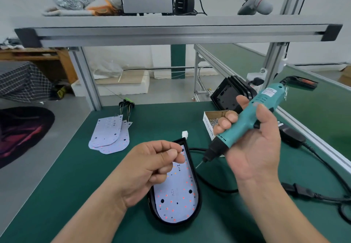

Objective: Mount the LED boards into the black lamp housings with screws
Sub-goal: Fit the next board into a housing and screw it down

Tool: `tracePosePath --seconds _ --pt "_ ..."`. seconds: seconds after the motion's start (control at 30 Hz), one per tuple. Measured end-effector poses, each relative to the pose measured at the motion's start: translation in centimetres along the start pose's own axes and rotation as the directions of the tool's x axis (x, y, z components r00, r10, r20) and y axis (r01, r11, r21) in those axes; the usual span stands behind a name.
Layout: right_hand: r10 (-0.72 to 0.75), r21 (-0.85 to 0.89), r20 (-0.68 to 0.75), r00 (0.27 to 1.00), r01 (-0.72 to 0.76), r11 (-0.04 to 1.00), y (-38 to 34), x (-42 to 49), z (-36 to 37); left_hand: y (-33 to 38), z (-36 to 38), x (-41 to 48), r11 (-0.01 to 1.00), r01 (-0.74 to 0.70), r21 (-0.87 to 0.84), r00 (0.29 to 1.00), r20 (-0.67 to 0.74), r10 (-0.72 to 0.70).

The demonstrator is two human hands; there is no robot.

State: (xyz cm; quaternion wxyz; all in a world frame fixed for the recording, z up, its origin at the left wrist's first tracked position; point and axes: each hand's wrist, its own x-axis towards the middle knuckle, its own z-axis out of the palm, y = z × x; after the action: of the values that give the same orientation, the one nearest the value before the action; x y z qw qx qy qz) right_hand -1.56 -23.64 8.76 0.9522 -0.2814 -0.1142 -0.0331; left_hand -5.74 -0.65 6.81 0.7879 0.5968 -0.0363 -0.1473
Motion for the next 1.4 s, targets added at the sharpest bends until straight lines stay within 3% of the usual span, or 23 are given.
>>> tracePosePath --seconds 0.4,0.87,1.2,1.4 --pt "-0.096 0.008 0.066 0.993 0.096 0.995 -0.3 -0.2 0.2 -0.7 0.5 0.1 0.998 0.048 -0.05 0.999 0.025 -0.047" --pt "-0.088 0.007 0.078 0.993 0.088 0.996 -0.1 -0.2 0.1 -1.4 1.2 0.2 0.996 0.09 -0.026 0.995 0.047 -0.089" --pt "-0.086 -0.007 0.088 0.992 0.087 0.996 0.2 -0.1 0.0 -1.7 1.3 0.3 0.996 0.08 -0.042 0.997 -0.012 -0.08" --pt "-0.108 -0.06 0.049 0.993 0.111 0.992 1.0 -0.2 0.3 -1.8 1.2 0.3 0.995 -0.006 0.099 0.994 -0.11 0.017"
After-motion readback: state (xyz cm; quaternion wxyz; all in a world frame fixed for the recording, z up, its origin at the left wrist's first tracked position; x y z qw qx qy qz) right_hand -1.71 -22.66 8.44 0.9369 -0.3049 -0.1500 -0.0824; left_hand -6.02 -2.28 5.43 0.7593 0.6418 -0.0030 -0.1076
